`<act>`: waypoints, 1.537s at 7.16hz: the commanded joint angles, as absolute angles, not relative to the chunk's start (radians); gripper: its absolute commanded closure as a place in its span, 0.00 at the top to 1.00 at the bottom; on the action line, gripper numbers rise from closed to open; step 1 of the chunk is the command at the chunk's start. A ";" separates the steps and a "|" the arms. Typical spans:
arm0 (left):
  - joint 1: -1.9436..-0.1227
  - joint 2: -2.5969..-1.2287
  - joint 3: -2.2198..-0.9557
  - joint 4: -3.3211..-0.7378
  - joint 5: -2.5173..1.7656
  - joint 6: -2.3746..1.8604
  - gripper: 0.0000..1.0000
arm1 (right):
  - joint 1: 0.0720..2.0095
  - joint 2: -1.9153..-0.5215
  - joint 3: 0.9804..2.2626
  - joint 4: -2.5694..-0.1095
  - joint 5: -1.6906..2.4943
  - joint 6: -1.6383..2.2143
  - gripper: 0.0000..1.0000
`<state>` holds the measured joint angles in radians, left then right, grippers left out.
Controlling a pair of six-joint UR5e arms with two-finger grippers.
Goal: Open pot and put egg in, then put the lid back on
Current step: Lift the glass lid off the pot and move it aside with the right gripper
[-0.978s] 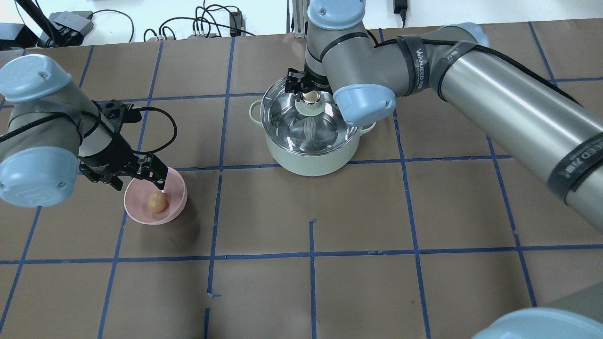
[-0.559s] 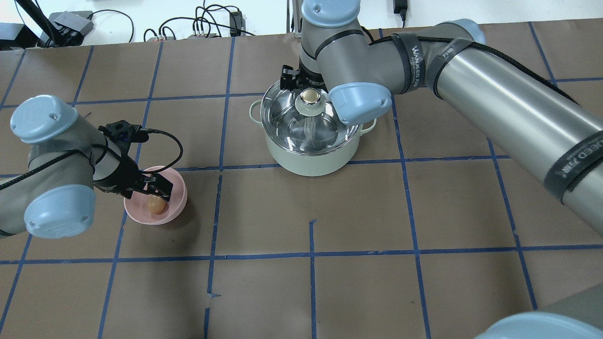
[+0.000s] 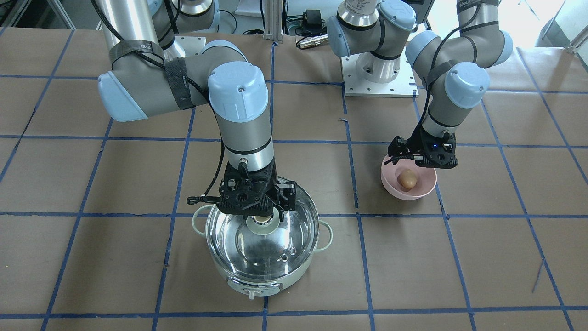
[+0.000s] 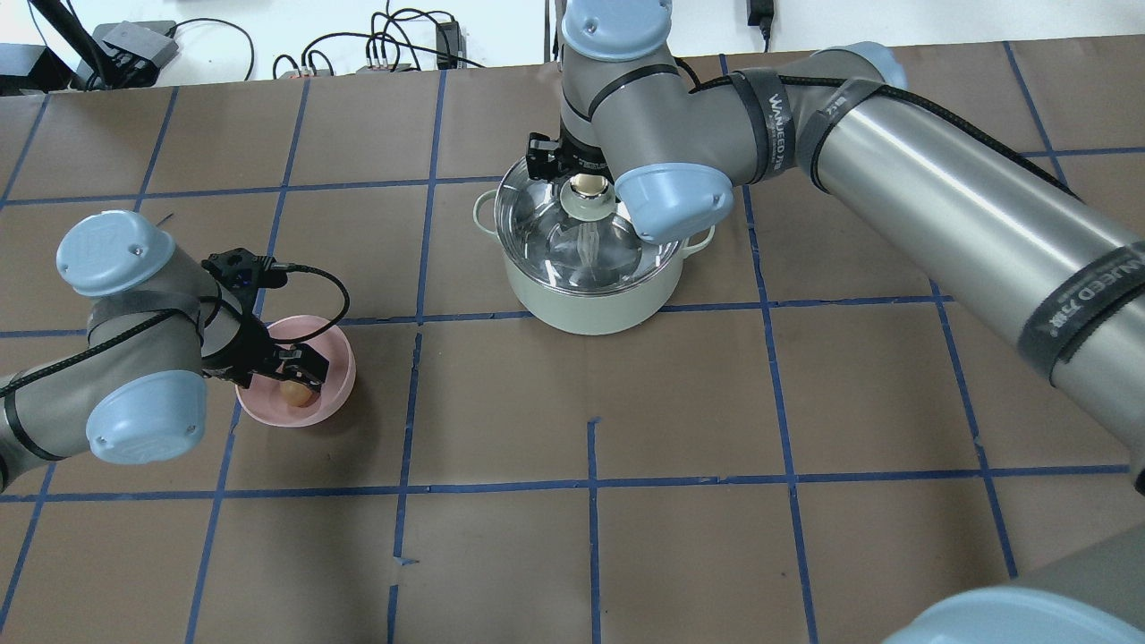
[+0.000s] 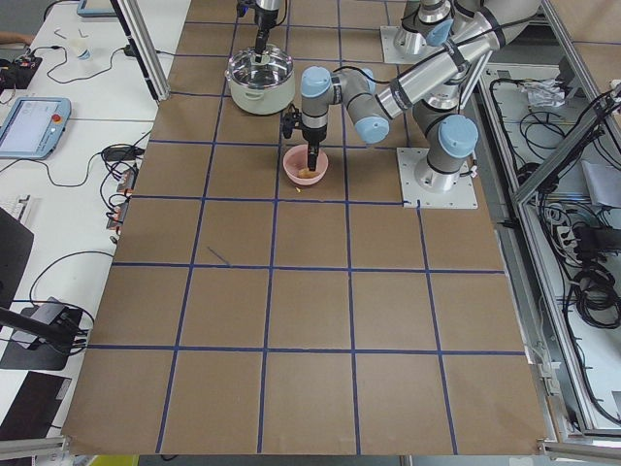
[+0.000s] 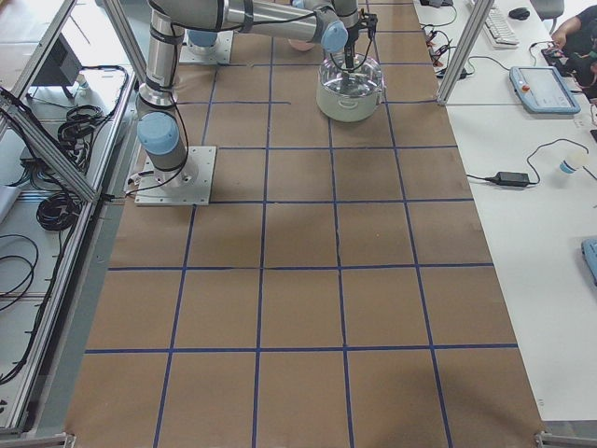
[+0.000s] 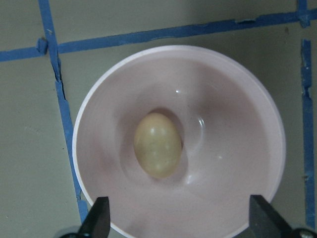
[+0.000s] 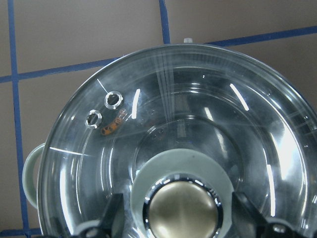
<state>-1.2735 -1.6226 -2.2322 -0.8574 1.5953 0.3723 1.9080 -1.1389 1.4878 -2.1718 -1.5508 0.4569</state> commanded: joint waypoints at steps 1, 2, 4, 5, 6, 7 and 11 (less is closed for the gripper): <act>-1.273 -1.640 -2.235 -0.835 1.586 0.364 0.96 | 1.908 -1.141 1.486 -2.169 -1.552 0.442 0.46; -1.273 -1.646 -2.235 -0.833 1.580 0.362 0.96 | 1.908 -1.141 1.486 -2.168 -1.554 0.439 0.43; -1.272 -1.660 -2.233 -0.828 1.580 0.359 0.95 | 1.905 -1.156 1.485 -2.158 -1.562 0.427 0.39; -1.272 -1.661 -2.233 -0.828 1.580 0.332 0.95 | 1.896 -1.199 1.488 -2.148 -1.565 0.410 0.39; -1.272 -1.663 -2.235 -0.828 1.580 0.309 0.95 | 1.876 -1.248 1.488 -2.087 -1.562 0.372 0.39; -1.272 -1.663 -2.235 -0.828 1.553 0.308 0.95 | 1.846 -1.305 1.499 -2.056 -1.560 0.350 0.39; -1.270 -1.695 -2.235 -0.802 1.542 0.314 0.94 | 1.649 -1.509 1.565 -1.820 -1.557 0.120 0.39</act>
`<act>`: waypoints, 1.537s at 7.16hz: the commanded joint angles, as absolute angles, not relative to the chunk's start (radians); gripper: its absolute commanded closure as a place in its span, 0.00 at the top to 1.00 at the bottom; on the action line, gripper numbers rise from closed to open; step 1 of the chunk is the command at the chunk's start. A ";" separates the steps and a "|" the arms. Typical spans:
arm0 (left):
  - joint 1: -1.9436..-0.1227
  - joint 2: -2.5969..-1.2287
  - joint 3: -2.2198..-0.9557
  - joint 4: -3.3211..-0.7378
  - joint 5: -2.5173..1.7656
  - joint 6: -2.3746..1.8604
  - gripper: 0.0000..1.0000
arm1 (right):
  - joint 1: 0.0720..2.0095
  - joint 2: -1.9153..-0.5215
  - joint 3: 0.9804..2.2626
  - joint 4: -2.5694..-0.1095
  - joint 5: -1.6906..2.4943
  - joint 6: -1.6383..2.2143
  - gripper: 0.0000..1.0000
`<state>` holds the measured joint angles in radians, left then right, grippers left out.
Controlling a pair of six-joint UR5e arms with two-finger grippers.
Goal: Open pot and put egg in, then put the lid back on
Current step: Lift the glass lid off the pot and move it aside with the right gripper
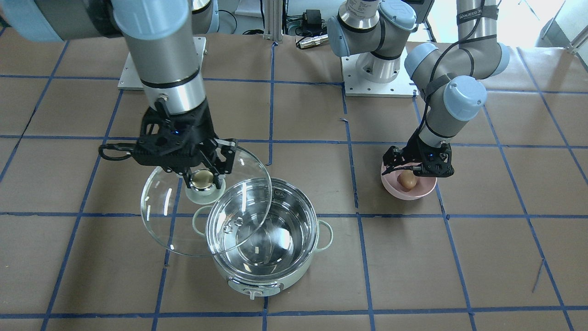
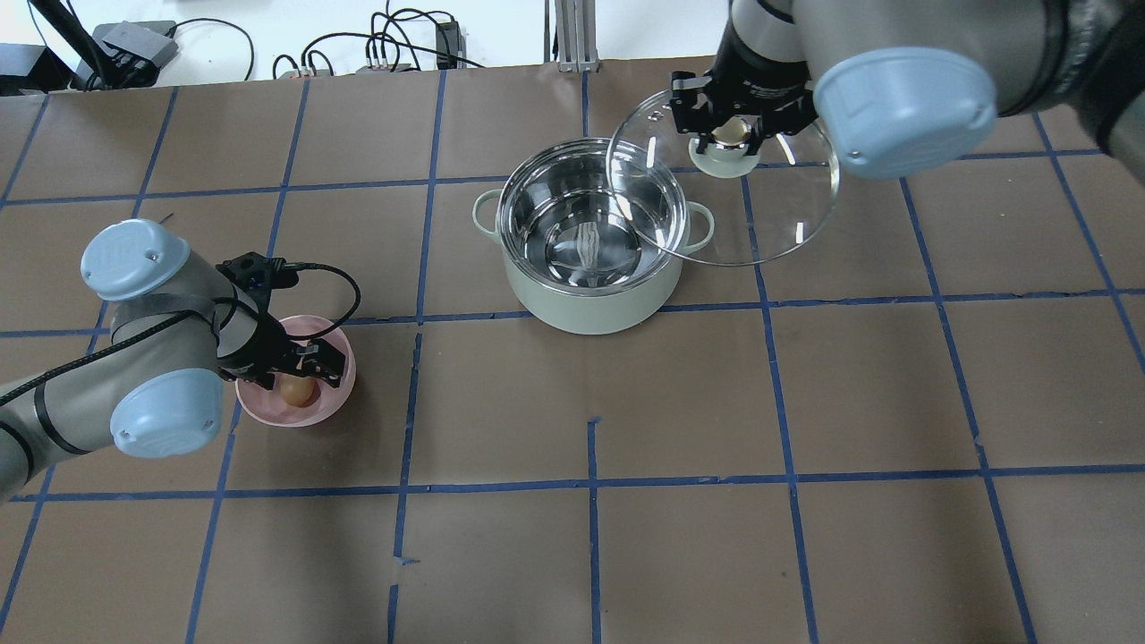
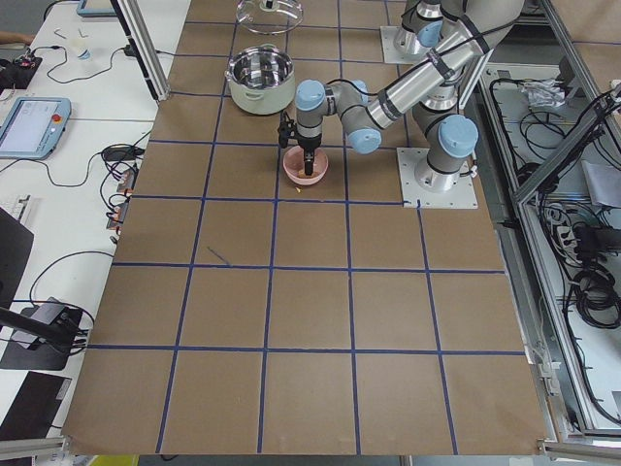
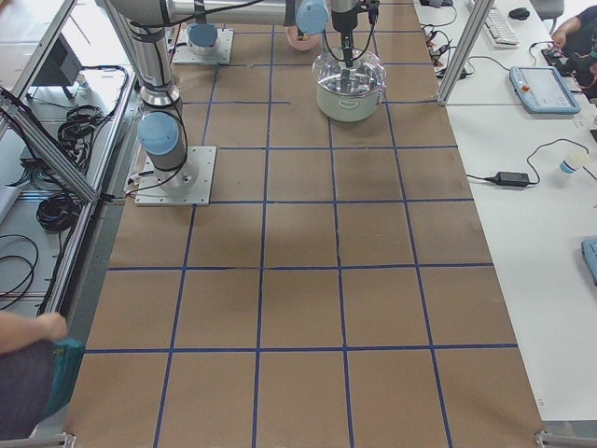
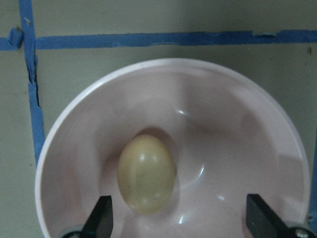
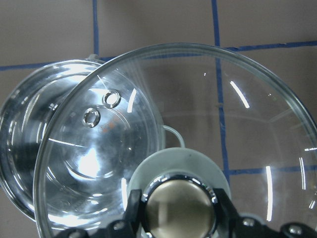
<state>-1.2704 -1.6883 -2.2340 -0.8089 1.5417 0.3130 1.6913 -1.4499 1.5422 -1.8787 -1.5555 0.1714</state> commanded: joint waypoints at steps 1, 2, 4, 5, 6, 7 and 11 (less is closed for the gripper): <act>-1.269 -1.698 -2.235 -0.804 1.542 0.316 0.93 | 1.607 -1.549 1.565 -1.787 -1.557 0.104 0.40; -1.269 -1.703 -2.235 -0.804 1.545 0.316 0.93 | 1.570 -1.581 1.566 -1.717 -1.555 0.034 0.39; -1.269 -1.710 -2.237 -0.808 1.545 0.313 0.91 | 1.537 -1.585 1.583 -1.703 -1.557 -0.026 0.39; -1.269 -1.712 -2.237 -0.808 1.543 0.313 0.89 | 1.536 -1.589 1.586 -1.686 -1.559 -0.028 0.39; -1.263 -1.720 -2.237 -0.807 1.543 0.313 0.87 | 1.540 -1.592 1.592 -1.672 -1.551 -0.026 0.39; -1.238 -1.723 -2.237 -0.804 1.539 0.314 0.87 | 1.542 -1.594 1.598 -1.672 -1.549 -0.028 0.39; -1.221 -1.736 -2.241 -0.802 1.519 0.321 0.86 | 1.540 -1.594 1.618 -1.687 -1.548 -0.054 0.39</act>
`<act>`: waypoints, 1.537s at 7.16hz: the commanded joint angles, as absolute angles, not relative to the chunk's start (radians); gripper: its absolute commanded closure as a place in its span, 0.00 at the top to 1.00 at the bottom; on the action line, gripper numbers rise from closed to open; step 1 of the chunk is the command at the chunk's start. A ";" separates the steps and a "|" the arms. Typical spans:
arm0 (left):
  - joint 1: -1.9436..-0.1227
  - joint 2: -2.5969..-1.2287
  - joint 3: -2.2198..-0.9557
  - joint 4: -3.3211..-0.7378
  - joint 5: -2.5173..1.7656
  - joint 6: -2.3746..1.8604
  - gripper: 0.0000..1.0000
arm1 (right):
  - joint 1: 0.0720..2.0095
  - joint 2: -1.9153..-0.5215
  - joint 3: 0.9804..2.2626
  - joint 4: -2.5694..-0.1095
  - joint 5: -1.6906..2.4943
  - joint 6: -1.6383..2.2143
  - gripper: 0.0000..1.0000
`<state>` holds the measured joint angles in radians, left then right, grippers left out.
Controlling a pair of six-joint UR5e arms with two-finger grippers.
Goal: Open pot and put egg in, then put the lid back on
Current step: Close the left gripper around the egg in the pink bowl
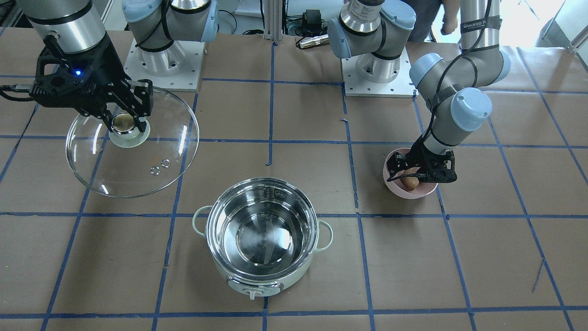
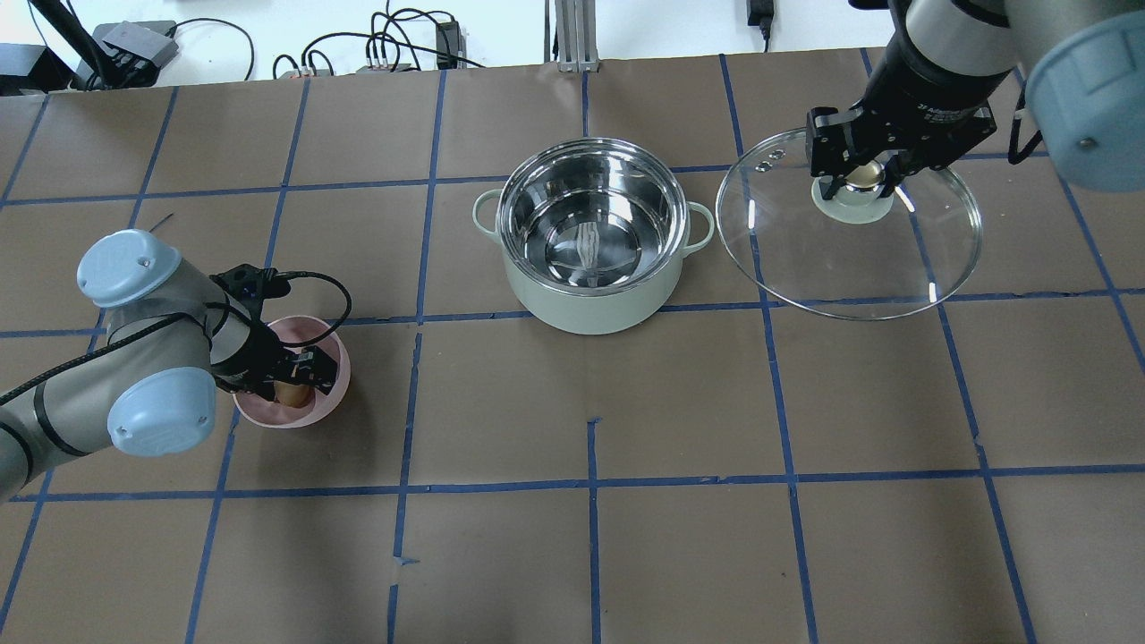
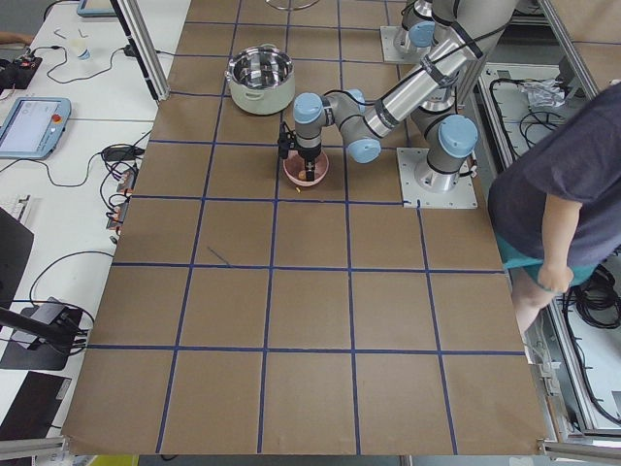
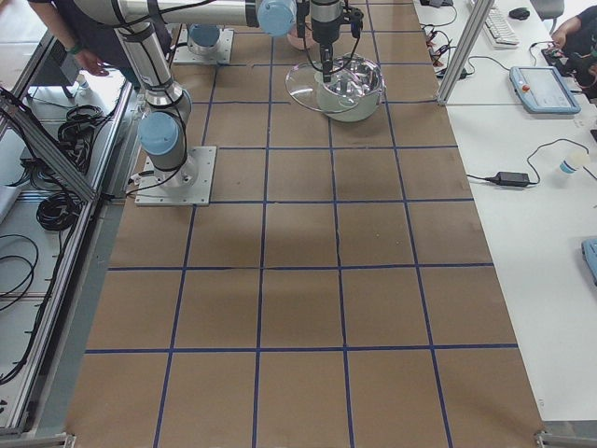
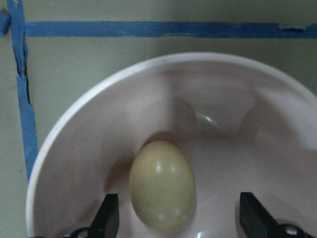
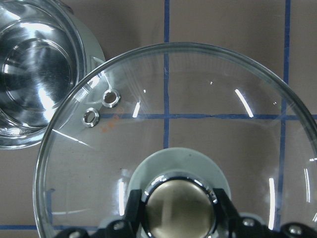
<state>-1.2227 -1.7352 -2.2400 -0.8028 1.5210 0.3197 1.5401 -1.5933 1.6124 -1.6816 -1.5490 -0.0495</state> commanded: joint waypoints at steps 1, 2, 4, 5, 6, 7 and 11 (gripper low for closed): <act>-1.221 -1.736 -2.241 -0.801 1.519 0.321 0.86 | 1.540 -1.594 1.618 -1.687 -1.548 -0.055 0.39; -1.221 -1.736 -2.243 -0.801 1.519 0.318 0.86 | 1.540 -1.594 1.620 -1.687 -1.548 -0.055 0.39; -1.221 -1.736 -2.244 -0.793 1.517 0.319 0.85 | 1.540 -1.594 1.621 -1.687 -1.548 -0.055 0.39; -1.221 -1.736 -2.249 -0.790 1.517 0.319 0.85 | 1.540 -1.594 1.623 -1.687 -1.549 -0.055 0.39; -1.221 -1.738 -2.250 -0.751 1.510 0.319 0.85 | 1.545 -1.595 1.624 -1.687 -1.546 -0.054 0.40; -1.221 -1.738 -2.252 -0.750 1.470 0.319 0.85 | 1.545 -1.594 1.624 -1.687 -1.548 -0.055 0.40; -1.221 -1.738 -2.249 -0.749 1.476 0.324 0.77 | 1.545 -1.594 1.624 -1.690 -1.551 -0.097 0.40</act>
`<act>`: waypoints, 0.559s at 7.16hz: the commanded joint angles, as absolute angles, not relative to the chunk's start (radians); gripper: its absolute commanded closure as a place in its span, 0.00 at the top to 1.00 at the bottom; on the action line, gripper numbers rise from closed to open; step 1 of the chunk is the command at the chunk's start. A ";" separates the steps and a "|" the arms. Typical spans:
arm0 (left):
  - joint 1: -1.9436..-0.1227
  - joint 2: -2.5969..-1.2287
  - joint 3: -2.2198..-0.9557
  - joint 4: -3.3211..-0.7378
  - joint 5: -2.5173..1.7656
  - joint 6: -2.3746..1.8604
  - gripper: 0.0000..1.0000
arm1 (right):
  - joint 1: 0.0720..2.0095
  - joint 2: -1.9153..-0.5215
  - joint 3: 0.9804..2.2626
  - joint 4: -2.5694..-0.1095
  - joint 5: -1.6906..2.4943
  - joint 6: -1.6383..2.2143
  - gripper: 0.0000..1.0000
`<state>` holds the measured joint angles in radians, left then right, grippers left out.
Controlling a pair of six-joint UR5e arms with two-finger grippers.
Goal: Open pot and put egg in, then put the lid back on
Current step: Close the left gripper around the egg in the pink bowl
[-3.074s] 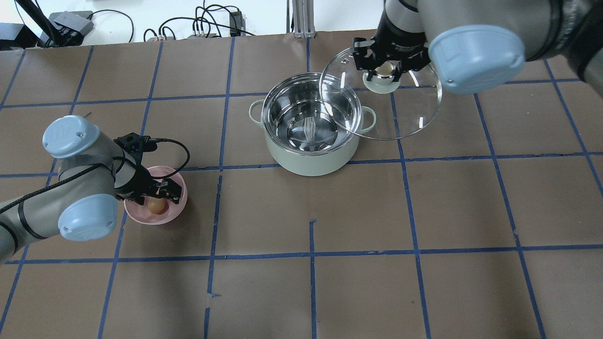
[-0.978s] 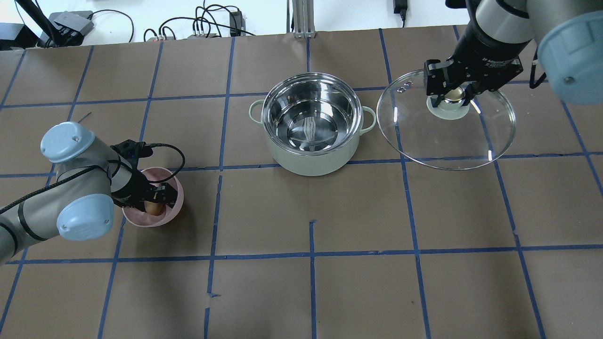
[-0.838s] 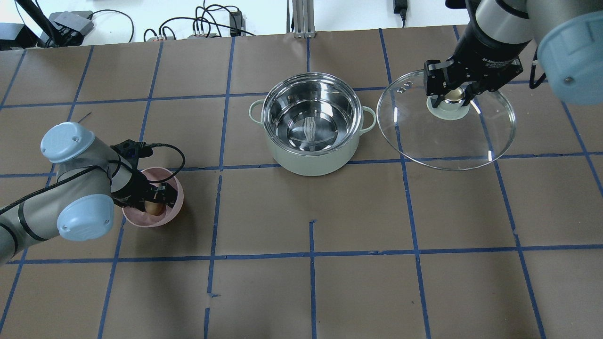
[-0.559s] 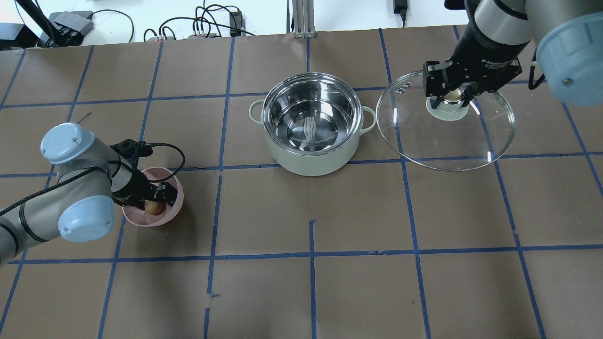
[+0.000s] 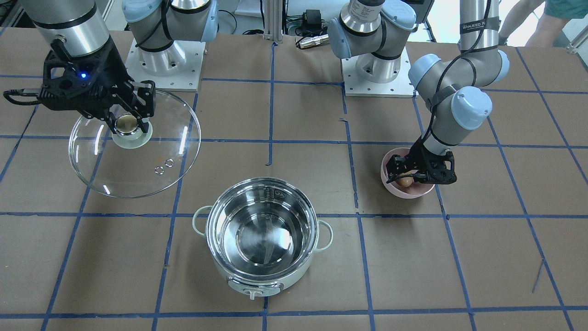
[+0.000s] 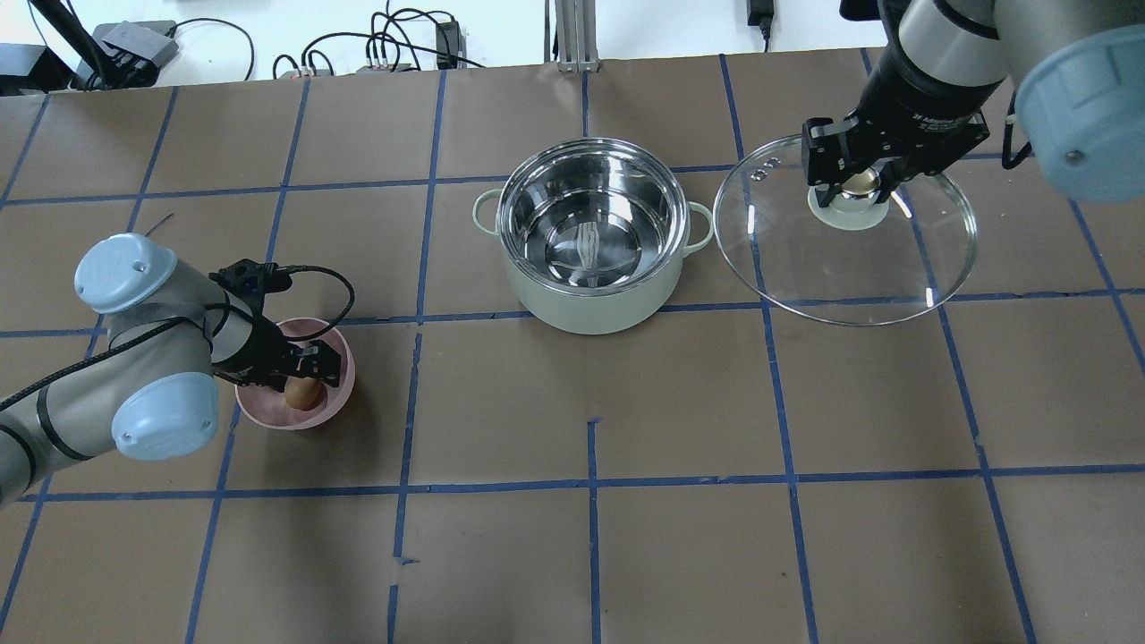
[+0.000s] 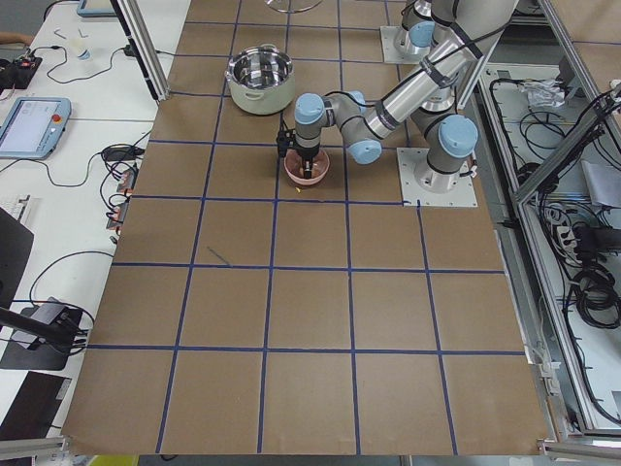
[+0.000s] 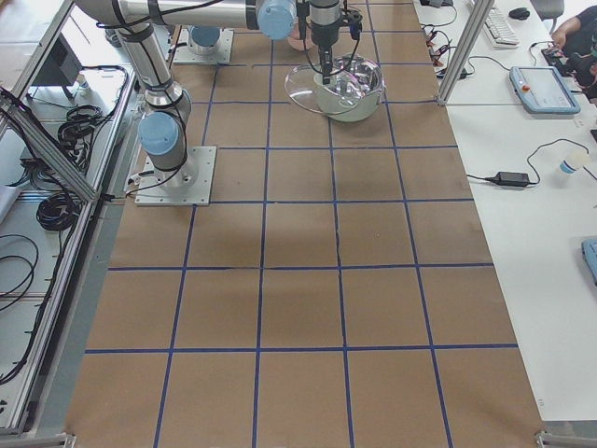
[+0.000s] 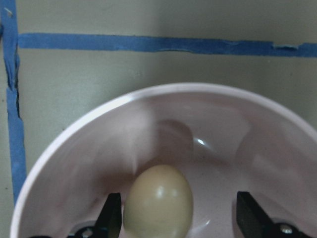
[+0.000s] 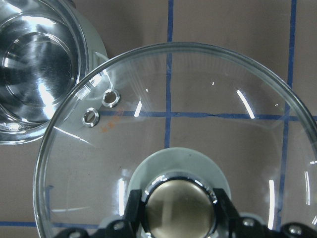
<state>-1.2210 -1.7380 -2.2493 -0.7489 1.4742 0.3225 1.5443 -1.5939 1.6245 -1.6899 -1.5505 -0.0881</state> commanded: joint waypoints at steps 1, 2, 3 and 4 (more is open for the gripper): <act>-1.221 -1.738 -2.249 -0.749 1.476 0.324 0.68 | 1.545 -1.594 1.624 -1.690 -1.549 -0.097 0.40; -1.221 -1.738 -2.250 -0.749 1.477 0.322 0.61 | 1.545 -1.594 1.624 -1.690 -1.549 -0.097 0.40; -1.221 -1.738 -2.252 -0.749 1.476 0.322 0.60 | 1.545 -1.594 1.626 -1.690 -1.549 -0.095 0.40; -1.221 -1.740 -2.255 -0.749 1.476 0.322 0.60 | 1.545 -1.594 1.625 -1.690 -1.549 -0.095 0.40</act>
